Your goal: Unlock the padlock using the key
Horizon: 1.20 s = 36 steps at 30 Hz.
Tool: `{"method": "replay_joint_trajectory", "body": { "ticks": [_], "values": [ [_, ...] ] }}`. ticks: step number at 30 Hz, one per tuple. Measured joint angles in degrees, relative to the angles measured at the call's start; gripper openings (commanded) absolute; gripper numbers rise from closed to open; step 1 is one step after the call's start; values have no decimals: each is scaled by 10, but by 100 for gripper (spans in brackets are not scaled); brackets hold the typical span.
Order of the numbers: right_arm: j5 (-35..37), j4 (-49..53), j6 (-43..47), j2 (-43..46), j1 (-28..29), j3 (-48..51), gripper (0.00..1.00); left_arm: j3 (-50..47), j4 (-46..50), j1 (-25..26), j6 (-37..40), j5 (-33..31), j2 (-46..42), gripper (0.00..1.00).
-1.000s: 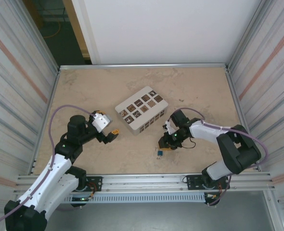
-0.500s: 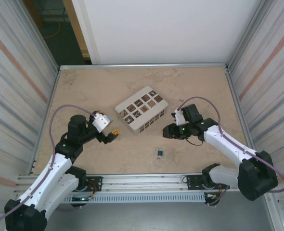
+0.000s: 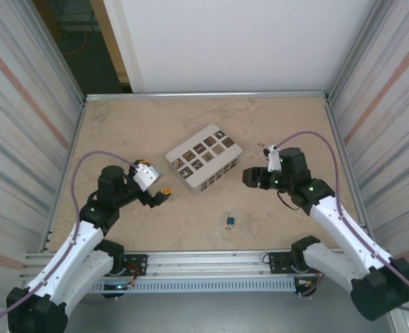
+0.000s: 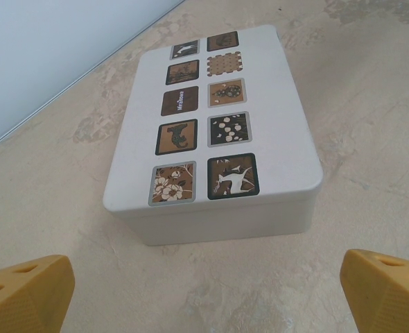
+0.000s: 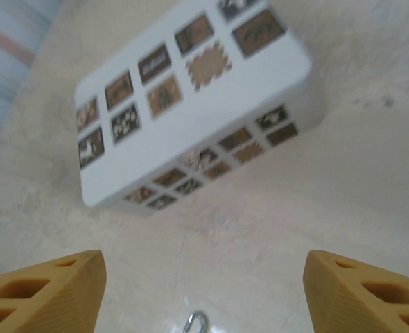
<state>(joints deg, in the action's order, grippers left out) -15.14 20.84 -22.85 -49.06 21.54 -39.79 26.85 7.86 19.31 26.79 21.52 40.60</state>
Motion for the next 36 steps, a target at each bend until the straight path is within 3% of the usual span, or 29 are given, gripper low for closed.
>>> {"method": "replay_joint_trajectory", "body": {
  "ticks": [4, 14, 19, 26, 36],
  "values": [
    [23, -19, 11, 46, -43, 25, 100, 0, 0, 0, 0, 1, 0, 99],
    [101, -67, 72, 123, -128, 109, 99, 0, 0, 0, 0, 1, 2, 99],
    [207, -160, 111, 131, -141, 183, 99, 0, 0, 0, 0, 2, 7, 99],
    [243, -265, 116, 53, -217, 249, 99, 0, 0, 0, 0, 3, 7, 99],
    [214, -475, 132, -103, -230, 277, 99, 0, 0, 0, 0, 3, 20, 99]
  ]
}}
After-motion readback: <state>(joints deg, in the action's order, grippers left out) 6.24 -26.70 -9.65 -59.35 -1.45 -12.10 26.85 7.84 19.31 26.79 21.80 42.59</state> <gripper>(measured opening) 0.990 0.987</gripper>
